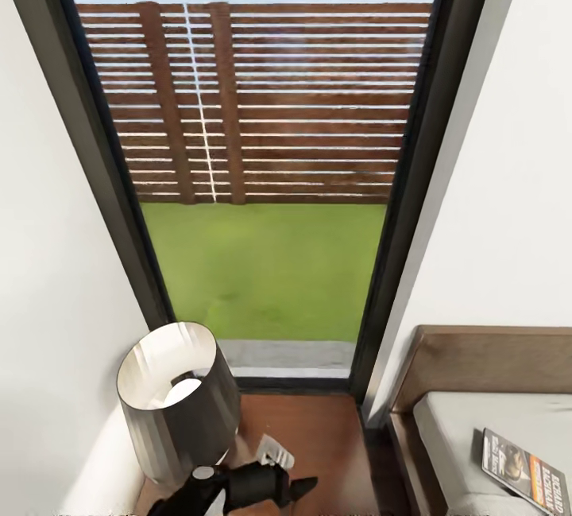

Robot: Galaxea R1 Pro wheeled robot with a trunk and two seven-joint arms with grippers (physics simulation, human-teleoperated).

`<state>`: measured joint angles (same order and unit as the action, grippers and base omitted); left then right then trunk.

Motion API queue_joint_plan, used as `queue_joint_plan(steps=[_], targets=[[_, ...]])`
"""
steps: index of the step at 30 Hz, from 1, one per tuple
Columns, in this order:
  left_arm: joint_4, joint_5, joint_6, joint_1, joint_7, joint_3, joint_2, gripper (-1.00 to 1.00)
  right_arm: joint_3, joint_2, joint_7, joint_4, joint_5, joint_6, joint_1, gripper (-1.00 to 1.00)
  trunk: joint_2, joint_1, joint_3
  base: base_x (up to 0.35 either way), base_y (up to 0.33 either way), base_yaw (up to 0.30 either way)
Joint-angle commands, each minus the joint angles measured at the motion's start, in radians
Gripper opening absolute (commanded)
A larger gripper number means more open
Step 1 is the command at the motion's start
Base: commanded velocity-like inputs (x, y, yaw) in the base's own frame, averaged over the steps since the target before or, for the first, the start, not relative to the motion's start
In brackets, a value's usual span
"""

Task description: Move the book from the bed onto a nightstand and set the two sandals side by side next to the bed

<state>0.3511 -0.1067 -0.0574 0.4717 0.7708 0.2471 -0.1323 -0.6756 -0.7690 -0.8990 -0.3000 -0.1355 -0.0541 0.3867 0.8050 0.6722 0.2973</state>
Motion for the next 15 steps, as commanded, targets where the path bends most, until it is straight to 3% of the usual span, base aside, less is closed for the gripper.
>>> queue_joint_plan(steps=[1,3,7,15], targets=[[0.068,-0.006,0.042,0.001,0.010,0.014,-0.001,1.00,-0.009,0.000,-0.006,0.000,-0.009,-0.006,0.001,1.00,0.001,0.000,0.003,0.000,0.000,0.000],[0.228,-0.003,0.118,0.001,0.053,0.038,-0.001,1.00,-0.009,0.000,-0.005,-0.001,-0.009,-0.006,0.002,1.00,0.001,0.000,0.006,0.000,0.000,0.000],[0.359,-0.006,0.155,0.001,0.142,0.053,0.013,1.00,-0.009,0.000,-0.005,0.001,-0.009,-0.006,0.001,1.00,0.001,0.000,0.012,0.000,0.000,0.000],[0.398,-0.007,0.162,0.001,0.173,0.055,0.016,1.00,-0.009,0.000,-0.002,0.001,-0.010,-0.006,0.001,1.00,0.001,0.000,0.025,0.000,0.000,0.000]])
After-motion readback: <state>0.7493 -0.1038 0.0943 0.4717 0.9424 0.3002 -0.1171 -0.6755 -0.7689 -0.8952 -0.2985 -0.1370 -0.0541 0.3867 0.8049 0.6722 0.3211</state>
